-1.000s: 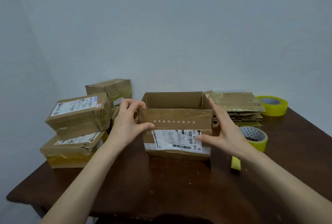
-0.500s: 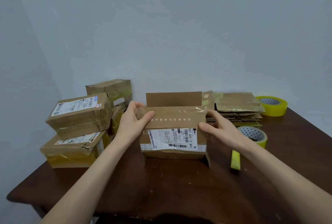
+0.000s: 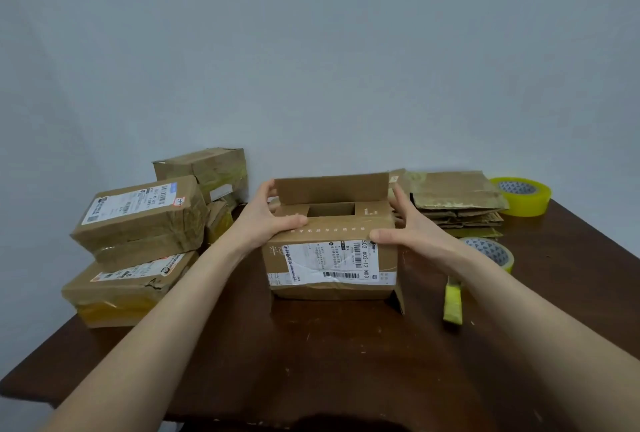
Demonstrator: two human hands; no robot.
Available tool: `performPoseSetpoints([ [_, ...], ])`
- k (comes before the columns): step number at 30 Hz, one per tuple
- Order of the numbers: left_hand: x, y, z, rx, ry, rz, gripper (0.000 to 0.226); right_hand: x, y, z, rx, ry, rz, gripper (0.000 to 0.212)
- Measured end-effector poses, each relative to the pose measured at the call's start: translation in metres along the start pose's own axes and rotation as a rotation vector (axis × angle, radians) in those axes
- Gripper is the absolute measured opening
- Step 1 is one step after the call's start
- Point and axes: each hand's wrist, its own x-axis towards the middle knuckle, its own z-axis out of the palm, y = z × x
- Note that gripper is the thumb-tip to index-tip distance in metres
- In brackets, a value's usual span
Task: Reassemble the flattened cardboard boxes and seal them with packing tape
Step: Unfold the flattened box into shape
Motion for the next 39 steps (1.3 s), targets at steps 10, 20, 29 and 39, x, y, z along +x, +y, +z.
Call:
performPoseSetpoints([
  [10, -0.008, -0.015, 0.02, 0.687, -0.164, 0.183, 0.107, 0.004, -0.016, -0.006, -0.395, -0.027, -0.103, 0.078],
  [20, -0.013, -0.023, 0.046, 1.044, -0.372, 0.19, 0.105, 0.003, 0.008, 0.028, -0.783, -0.191, 0.0, 0.096],
  [29, -0.017, -0.021, 0.055, 1.034, -0.407, 0.291, 0.099, 0.0, -0.004, 0.055, -1.243, -0.216, -0.115, 0.102],
  [39, -0.022, -0.015, 0.075, 1.09, -0.289, 0.275, 0.081, -0.011, 0.0, 0.056, -1.305, -0.086, -0.032, 0.087],
])
